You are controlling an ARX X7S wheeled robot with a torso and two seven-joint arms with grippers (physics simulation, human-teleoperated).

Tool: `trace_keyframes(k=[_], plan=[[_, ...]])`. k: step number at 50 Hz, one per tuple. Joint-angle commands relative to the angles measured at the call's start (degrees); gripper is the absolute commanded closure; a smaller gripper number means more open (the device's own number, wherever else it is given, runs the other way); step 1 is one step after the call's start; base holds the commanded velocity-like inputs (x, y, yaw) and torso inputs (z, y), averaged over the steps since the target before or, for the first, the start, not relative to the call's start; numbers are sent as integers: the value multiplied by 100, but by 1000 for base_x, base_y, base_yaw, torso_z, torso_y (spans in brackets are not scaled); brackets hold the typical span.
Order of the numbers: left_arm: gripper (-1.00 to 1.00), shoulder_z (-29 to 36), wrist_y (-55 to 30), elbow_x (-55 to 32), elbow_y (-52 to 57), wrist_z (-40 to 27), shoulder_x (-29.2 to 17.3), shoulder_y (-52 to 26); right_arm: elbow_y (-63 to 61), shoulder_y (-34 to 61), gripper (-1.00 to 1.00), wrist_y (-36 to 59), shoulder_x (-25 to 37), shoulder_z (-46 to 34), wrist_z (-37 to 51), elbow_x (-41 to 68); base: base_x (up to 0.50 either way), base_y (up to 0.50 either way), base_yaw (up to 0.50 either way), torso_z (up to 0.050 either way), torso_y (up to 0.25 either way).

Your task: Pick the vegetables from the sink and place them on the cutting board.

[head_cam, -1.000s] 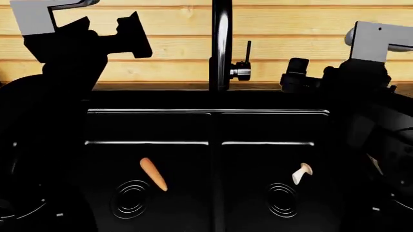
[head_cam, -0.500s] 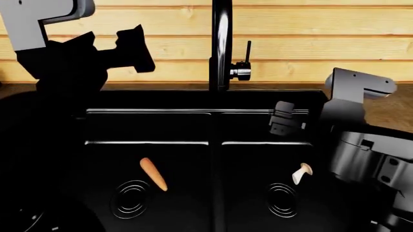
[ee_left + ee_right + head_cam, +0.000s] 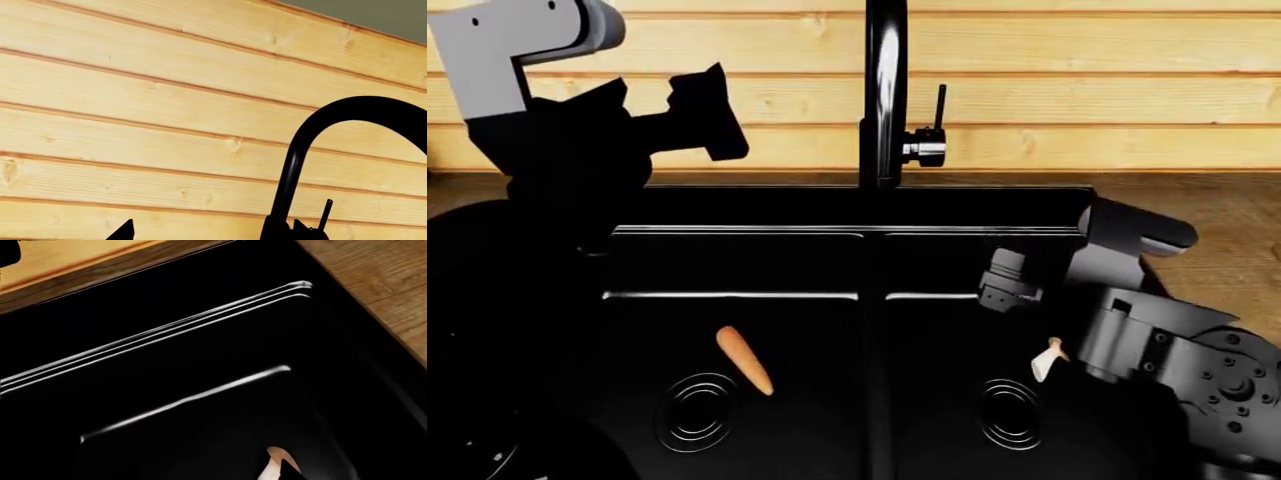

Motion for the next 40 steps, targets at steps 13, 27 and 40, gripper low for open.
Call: trace_keyframes(k=[13,27,40], plan=[[-100,94,193,-119,-125,-108,-71,102,681,-405,-100,-737,106,-260,-673,-683,0,0,0,0,0],[-100,69,226,-221,-152,-183,-117,125,991,-481,-100,-953,101,-327,-830,-831,0,0,0,0,0],[-100,143,296,-281,-192,-246,-141,161,1088,-664,-100,-1146,183,-258,-891,-896,0,0,0,0,0]])
